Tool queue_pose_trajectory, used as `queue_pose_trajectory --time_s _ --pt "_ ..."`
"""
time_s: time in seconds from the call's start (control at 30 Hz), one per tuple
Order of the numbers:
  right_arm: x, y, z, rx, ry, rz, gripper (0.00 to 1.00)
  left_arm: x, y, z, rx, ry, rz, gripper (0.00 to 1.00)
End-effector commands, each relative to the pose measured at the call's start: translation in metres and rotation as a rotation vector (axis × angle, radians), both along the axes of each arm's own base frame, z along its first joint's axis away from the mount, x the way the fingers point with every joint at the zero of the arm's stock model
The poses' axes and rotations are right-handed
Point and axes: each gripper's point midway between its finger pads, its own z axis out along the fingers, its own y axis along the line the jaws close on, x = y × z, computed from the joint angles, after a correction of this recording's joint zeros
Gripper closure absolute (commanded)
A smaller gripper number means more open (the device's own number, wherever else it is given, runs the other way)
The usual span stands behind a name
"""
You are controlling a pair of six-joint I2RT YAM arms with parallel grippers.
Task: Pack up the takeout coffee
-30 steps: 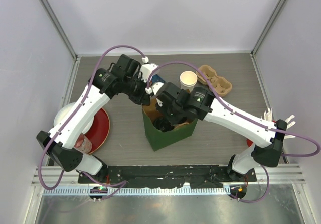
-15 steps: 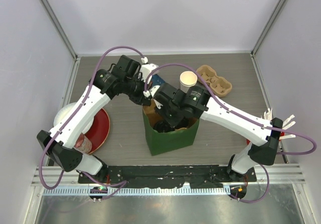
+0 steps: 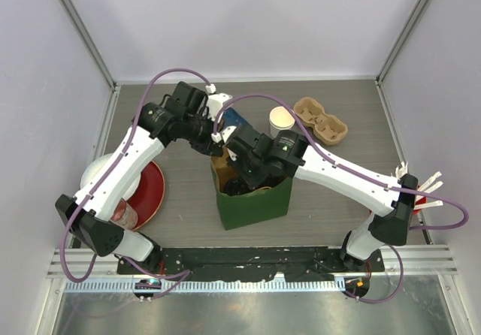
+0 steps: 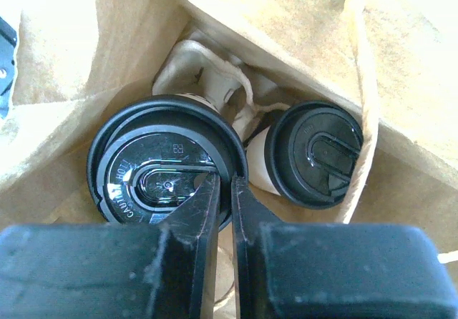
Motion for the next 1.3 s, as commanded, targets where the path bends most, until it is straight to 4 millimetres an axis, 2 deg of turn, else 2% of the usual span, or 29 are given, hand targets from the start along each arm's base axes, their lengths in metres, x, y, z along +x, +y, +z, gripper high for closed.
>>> queue_pose_trajectory --time_s 0.0,0.17,0.53,0.63,0.8,0.93,1.27 --pt "0.018 0.024 -0.022 0.033 -0.016 -0.017 0.99 -0.022 -0.031 0.039 -0.165 -0.065 -0.153 1.0" --pt "0.015 0.025 -0.037 0.032 0.008 -0.012 0.99 -0.02 -0.029 0.038 -0.154 -0.079 -0.154 1.0" --pt "0.015 0.03 -0.046 0.036 0.017 -0.014 0.99 -0.026 -0.03 0.034 -0.15 -0.083 -0.178 1.0" --pt "0.022 0.033 -0.04 0.054 -0.01 -0.038 0.99 -0.027 -0.031 0.033 -0.147 -0.078 -0.183 1.0" --pt "0.035 0.019 -0.044 0.007 -0.087 -0.093 0.99 -0.03 -0.029 0.033 -0.145 -0.077 -0.19 1.0" --pt "0.03 0.021 -0.055 0.02 -0.073 -0.058 0.99 -0.03 -0.027 0.037 -0.144 -0.095 -0.188 1.0" --pt "0.023 0.024 -0.064 0.03 -0.042 -0.025 0.99 -0.029 -0.028 0.038 -0.147 -0.101 -0.192 1.0"
